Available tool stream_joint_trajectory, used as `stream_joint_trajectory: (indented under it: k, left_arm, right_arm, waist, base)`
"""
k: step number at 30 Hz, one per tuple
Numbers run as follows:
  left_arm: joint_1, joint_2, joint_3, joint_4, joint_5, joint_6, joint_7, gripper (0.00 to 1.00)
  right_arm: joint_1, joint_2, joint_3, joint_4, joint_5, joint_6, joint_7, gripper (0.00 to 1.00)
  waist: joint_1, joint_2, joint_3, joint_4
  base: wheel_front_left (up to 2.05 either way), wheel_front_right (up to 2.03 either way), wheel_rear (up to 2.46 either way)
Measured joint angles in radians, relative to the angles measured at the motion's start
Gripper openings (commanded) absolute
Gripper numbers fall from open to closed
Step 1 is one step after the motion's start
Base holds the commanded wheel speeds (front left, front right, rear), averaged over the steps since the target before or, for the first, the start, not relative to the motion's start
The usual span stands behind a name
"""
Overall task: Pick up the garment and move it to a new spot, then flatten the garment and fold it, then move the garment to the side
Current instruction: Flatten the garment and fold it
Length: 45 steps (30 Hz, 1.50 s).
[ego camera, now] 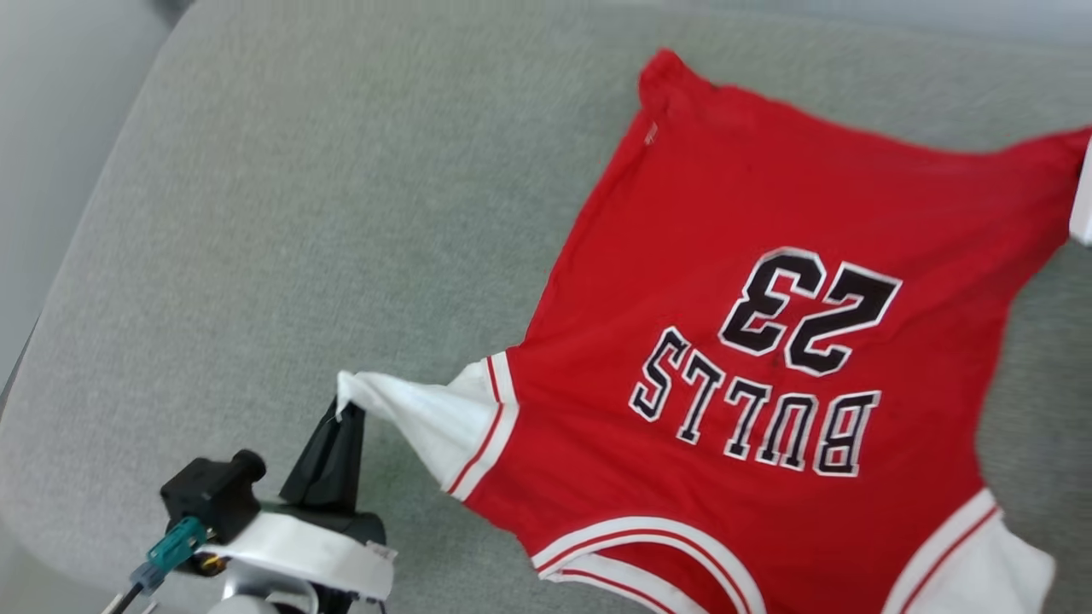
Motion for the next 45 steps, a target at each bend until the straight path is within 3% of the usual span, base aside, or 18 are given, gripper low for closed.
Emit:
stream_joint_trajectory:
  k: [8, 15, 21, 27, 28, 29, 30, 34, 42, 45]
  left_arm:
    - [0.098, 0.029, 0.051, -0.013, -0.023, 0.058, 0.019, 0.0]
    - [0.176, 0.057, 0.081, -0.036, -0.032, 0.097, 0.049, 0.0]
    - [0.206, 0.077, 0.093, -0.042, -0.042, 0.111, 0.072, 0.0]
    - [0.24, 0.087, 0.089, -0.041, -0.051, 0.114, 0.095, 0.0]
    - [0.244, 0.088, 0.088, -0.043, -0.051, 0.114, 0.097, 0.0]
    - [0.245, 0.088, 0.086, -0.045, -0.051, 0.114, 0.099, 0.0]
    - [0.246, 0.088, 0.083, -0.047, -0.051, 0.114, 0.104, 0.0]
    - [0.245, 0.089, 0.07, -0.057, -0.05, 0.115, 0.114, 0.0]
    - [0.226, 0.097, 0.058, -0.084, -0.047, 0.113, 0.123, 0.0]
    - [0.198, 0.104, 0.052, -0.097, -0.04, 0.108, 0.128, 0.0]
  right_arm:
    - [0.339, -0.04, 0.032, -0.239, 0.148, 0.0, 0.048, 0.0]
    - [0.701, 0.002, -0.003, -0.502, 0.209, 0.0, 0.097, 0.0]
    - [0.975, 0.103, -0.077, -0.648, 0.219, 0.0, 0.109, 0.0]
    - [1.207, 0.256, -0.149, -0.691, 0.213, 0.0, 0.08, 0.0]
    - [1.228, 0.264, -0.152, -0.691, 0.216, 0.0, 0.072, 0.16]
    - [1.242, 0.271, -0.154, -0.691, 0.225, 0.0, 0.061, 0.46]
    - [1.249, 0.277, -0.154, -0.691, 0.238, 0.0, 0.04, 1.0]
    - [1.248, 0.282, -0.162, -0.695, 0.249, 0.0, -0.095, 1.0]
    - [1.111, 0.285, -0.159, -0.694, 0.25, 0.0, -0.544, 1.0]
    - [1.018, 0.278, -0.132, -0.653, 0.246, 0.0, -0.596, 1.0]
  waist:
    - [-0.0001, 0.0, -0.114, -0.084]
    - [-0.0002, 0.0, -0.198, -0.175]
    - [-0.0003, 0.0, -0.25, -0.236]
    - [-0.0003, 0.0, -0.292, -0.255]
    - [-0.0003, 0.0, -0.295, -0.258]
    - [-0.0004, 0.0, -0.298, -0.261]
    - [-0.0003, 0.0, -0.299, -0.264]
    - [-0.0003, 0.0, -0.302, -0.265]
    - [-0.0002, 0.0, -0.277, -0.247]
    - [-0.0002, 0.0, -0.255, -0.238]
  base:
    - [0.0, 0.0, 0.0]
    - [0.0, 0.0, 0.0]
    - [0.0, 0.0, 0.0]
    - [0.0, 0.0, 0.0]
    - [0.0, 0.0, 0.0]
    - [0.0, 0.0, 0.0]
    - [0.0, 0.0, 0.0]
    - [0.0, 0.0, 0.0]
    - [0.0, 0.0, 0.0]
    - [0.0, 0.0, 0.0]
